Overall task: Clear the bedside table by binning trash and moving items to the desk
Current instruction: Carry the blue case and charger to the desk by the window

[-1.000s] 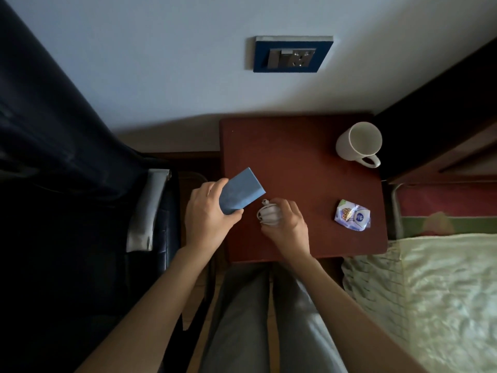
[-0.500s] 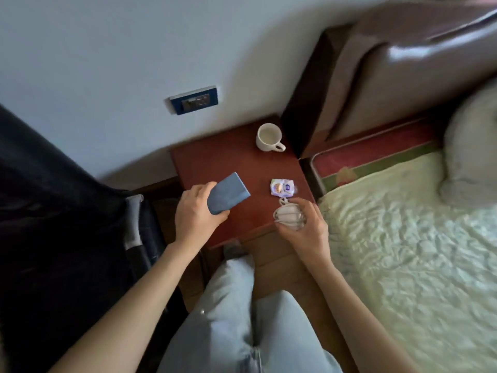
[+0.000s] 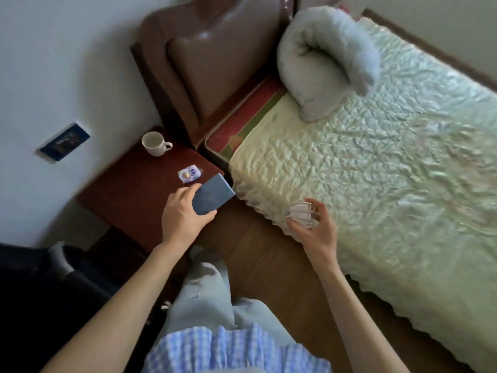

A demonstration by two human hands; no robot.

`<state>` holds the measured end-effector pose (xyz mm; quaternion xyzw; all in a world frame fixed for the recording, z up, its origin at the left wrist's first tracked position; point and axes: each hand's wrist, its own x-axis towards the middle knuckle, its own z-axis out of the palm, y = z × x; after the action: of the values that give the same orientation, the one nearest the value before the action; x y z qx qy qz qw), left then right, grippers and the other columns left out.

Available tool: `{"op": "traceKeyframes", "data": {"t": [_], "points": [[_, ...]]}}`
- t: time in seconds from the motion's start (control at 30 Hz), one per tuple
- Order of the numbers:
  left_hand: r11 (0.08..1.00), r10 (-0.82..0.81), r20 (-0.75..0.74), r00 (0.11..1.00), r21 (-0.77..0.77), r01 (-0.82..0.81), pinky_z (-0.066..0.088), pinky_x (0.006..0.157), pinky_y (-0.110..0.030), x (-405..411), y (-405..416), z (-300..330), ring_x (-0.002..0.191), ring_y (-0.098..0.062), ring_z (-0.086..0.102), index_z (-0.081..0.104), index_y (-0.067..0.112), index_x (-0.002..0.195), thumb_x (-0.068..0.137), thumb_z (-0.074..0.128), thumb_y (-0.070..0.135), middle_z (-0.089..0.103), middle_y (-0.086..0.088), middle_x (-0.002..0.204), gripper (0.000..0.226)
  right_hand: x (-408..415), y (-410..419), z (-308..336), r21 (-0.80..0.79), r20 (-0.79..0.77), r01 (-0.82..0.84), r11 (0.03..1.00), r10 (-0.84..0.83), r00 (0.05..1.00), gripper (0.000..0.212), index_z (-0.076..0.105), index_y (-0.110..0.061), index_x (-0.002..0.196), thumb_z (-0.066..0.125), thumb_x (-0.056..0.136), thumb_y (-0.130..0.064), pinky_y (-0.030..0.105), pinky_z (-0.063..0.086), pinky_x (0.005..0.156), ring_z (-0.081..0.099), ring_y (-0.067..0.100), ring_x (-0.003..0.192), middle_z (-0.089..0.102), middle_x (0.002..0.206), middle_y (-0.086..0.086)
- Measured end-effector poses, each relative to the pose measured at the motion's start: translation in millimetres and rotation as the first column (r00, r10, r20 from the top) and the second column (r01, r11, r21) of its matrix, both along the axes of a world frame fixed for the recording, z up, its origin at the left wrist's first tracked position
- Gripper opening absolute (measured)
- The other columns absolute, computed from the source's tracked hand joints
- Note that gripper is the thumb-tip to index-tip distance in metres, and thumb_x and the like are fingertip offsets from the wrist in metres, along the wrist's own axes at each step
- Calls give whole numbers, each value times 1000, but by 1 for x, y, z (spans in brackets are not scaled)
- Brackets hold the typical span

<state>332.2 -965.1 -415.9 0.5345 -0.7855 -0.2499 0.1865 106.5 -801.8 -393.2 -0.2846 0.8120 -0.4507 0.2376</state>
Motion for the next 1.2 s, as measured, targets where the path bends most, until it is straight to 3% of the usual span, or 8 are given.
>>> {"op": "traceKeyframes", "data": {"t": [0.17, 0.27, 0.5, 0.6, 0.73, 0.83, 1.1, 1.2], "points": [[978, -205, -56, 977, 23, 207, 45, 82, -39, -60, 73, 22, 99, -30, 57, 58, 14, 121, 57, 86, 29, 63, -8, 112, 71, -21, 126, 18, -31, -17, 207, 978, -208, 978, 56, 59, -26, 113, 87, 65, -19, 25, 55, 79, 64, 4, 90, 68, 102, -3], [937, -346, -58, 936, 35, 348, 46, 82, -38, -100, 112, 32, 100, -29, 56, 58, 16, 121, 59, 85, 33, 63, -6, 111, 70, -31, 198, 26, -53, -35, 336, 940, -338, 940, 56, 58, -27, 113, 86, 65, -19, 29, 55, 81, 65, 7, 94, 67, 104, -3], [798, -595, -110, 796, 33, 601, 46, 81, -36, -187, 187, 59, 101, -25, 57, 59, 15, 120, 60, 85, 30, 64, -5, 109, 68, -47, 305, 37, -66, -58, 565, 822, -569, 821, 58, 59, -29, 113, 88, 63, -22, 30, 58, 78, 65, 7, 90, 66, 106, -5], [689, -719, -105, 687, 16, 724, 45, 79, -31, -221, 213, 67, 102, -24, 57, 57, 16, 122, 63, 83, 30, 63, -5, 110, 67, -47, 330, 44, -99, -65, 642, 761, -648, 759, 57, 60, -28, 112, 88, 63, -20, 30, 58, 76, 65, 7, 87, 66, 105, -5], [510, -860, -56, 507, -35, 860, 46, 76, -34, -274, 257, 77, 103, -24, 56, 55, 21, 124, 64, 82, 35, 61, -3, 113, 67, -39, 363, 47, -136, -80, 768, 626, -779, 622, 57, 60, -33, 109, 88, 61, -22, 28, 56, 75, 65, 10, 86, 65, 104, -8], [344, -938, -46, 343, -18, 939, 47, 79, -35, -319, 303, 82, 104, -23, 56, 54, 23, 125, 64, 82, 33, 60, -1, 115, 67, -27, 392, 47, -151, -93, 873, 464, -886, 455, 57, 61, -30, 108, 88, 60, -18, 20, 52, 77, 64, 8, 88, 65, 102, -9], [-300, -953, -42, -300, -19, 954, 51, 80, -43, -408, 464, 79, 104, -28, 56, 54, 22, 125, 63, 82, 36, 61, -4, 115, 69, 26, 460, 44, -141, -83, 982, -124, -987, -137, 57, 60, -26, 108, 88, 60, -11, 10, 46, 79, 61, 4, 91, 65, 105, -5], [-505, -862, -16, -506, -39, 862, 47, 82, -41, -406, 527, 81, 105, -30, 55, 55, 17, 126, 64, 83, 34, 61, -7, 116, 70, 61, 469, 48, -125, -24, 933, -338, -939, -344, 57, 61, -26, 110, 87, 61, -12, 19, 50, 79, 63, 5, 91, 67, 105, -9]]}}
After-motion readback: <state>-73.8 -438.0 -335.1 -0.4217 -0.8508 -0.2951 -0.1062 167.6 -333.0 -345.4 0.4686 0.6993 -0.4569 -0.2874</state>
